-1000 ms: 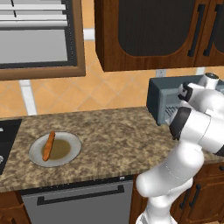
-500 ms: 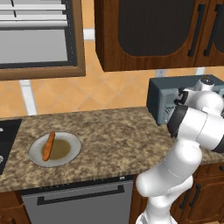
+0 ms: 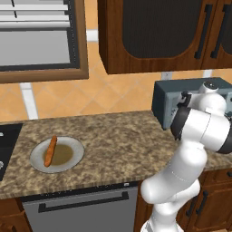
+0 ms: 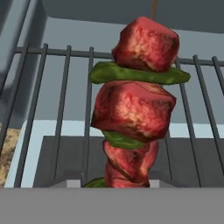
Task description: Pick up the kebab skewer and baguette bread, and place them inside the toaster oven. Close the toaster oven door and start by setting the timer.
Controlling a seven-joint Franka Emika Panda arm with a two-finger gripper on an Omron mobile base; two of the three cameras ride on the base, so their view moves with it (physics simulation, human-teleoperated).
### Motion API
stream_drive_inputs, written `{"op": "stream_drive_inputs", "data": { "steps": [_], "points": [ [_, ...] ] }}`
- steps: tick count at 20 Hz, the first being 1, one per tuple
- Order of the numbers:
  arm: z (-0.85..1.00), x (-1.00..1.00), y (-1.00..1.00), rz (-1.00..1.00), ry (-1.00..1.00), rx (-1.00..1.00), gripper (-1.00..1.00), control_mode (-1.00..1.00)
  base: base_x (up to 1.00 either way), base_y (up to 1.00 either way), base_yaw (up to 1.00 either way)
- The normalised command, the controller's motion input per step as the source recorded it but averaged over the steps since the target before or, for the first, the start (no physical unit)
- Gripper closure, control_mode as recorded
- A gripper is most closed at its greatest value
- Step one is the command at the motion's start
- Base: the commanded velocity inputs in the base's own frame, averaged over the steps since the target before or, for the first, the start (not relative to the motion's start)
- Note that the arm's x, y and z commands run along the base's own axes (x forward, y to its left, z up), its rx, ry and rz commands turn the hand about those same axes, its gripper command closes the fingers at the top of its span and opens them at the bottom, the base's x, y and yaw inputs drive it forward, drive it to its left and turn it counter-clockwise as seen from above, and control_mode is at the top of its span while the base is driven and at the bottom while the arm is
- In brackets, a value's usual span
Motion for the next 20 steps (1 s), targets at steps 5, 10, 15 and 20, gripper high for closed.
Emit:
{"op": "stream_drive_inputs", "data": {
  "steps": [5, 10, 15, 20],
  "points": [
    [-0.12, -0.02, 0.0, 0.05, 0.0, 0.0, -1.0, -1.0, 0.0, 0.0, 0.0],
    [-0.02, -0.09, 0.0, 0.02, -0.03, 0.0, -1.0, -1.0, 0.0, 0.0, 0.0],
    [0.15, 0.0, 0.0, 0.0, -0.06, 0.0, -1.0, -1.0, 0.0, 0.0, 0.0],
    [0.48, -0.29, 0.13, 0.0, -0.13, 0.0, -1.0, -1.0, 0.0, 0.0, 0.0]
  ]
}}
